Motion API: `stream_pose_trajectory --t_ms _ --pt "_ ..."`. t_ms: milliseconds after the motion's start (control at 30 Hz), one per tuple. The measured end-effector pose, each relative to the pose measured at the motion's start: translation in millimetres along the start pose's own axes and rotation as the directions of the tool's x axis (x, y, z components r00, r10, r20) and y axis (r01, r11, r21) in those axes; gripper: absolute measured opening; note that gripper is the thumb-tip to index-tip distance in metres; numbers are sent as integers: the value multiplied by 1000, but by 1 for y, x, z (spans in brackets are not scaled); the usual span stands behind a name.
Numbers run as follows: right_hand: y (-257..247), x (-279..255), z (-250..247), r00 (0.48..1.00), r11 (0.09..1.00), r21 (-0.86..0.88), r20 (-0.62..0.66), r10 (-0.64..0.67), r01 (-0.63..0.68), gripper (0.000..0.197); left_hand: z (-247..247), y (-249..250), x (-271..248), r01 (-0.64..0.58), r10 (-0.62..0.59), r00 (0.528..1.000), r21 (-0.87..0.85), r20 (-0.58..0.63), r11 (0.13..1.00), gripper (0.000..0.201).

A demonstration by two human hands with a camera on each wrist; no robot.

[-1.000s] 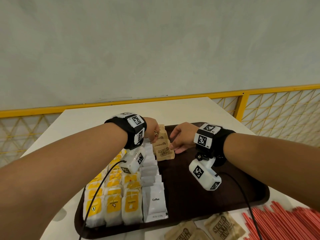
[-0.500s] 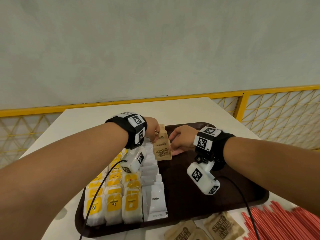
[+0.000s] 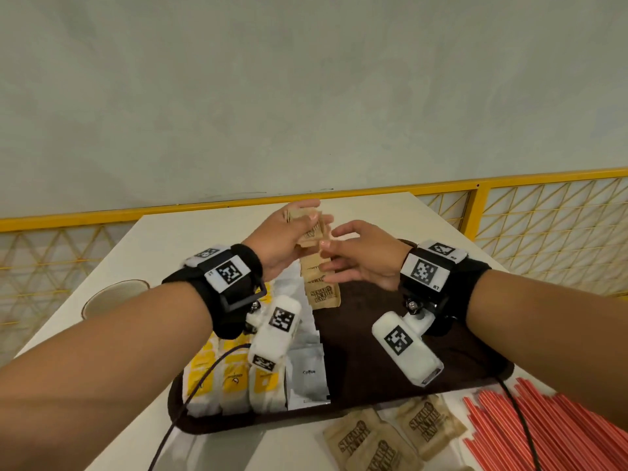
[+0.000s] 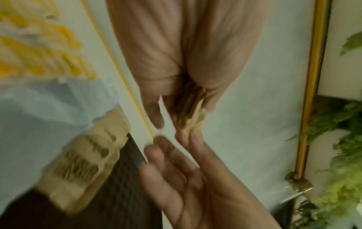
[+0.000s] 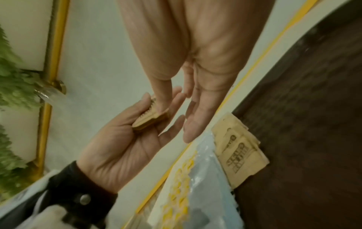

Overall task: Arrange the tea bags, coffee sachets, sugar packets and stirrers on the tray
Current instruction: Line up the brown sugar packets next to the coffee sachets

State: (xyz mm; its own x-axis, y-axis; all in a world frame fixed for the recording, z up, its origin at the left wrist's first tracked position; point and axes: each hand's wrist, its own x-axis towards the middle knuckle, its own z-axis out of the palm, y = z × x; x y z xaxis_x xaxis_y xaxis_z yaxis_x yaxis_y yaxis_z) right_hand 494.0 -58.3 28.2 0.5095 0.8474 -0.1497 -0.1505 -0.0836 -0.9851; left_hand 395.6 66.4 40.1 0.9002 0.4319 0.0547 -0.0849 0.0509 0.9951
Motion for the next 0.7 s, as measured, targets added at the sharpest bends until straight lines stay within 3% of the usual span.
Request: stream_pose_trajectory --t_ms 200,533,633,700 --pt "-9 -15 12 988 987 81 59 -145 140 14 9 0 -19 -48 49 999 -17 19 999 36" --pt "-17 -29 8 977 990 65 163 -134 125 24 12 11 -32 -43 0 983 233 182 972 41" --pt "-16 -30 5 984 991 48 122 -126 121 20 9 14 -29 -16 -45 989 400 143 916 44" --pt "-12 -28 0 994 995 24 50 -94 93 23 2 15 -26 14 -60 995 505 74 863 33"
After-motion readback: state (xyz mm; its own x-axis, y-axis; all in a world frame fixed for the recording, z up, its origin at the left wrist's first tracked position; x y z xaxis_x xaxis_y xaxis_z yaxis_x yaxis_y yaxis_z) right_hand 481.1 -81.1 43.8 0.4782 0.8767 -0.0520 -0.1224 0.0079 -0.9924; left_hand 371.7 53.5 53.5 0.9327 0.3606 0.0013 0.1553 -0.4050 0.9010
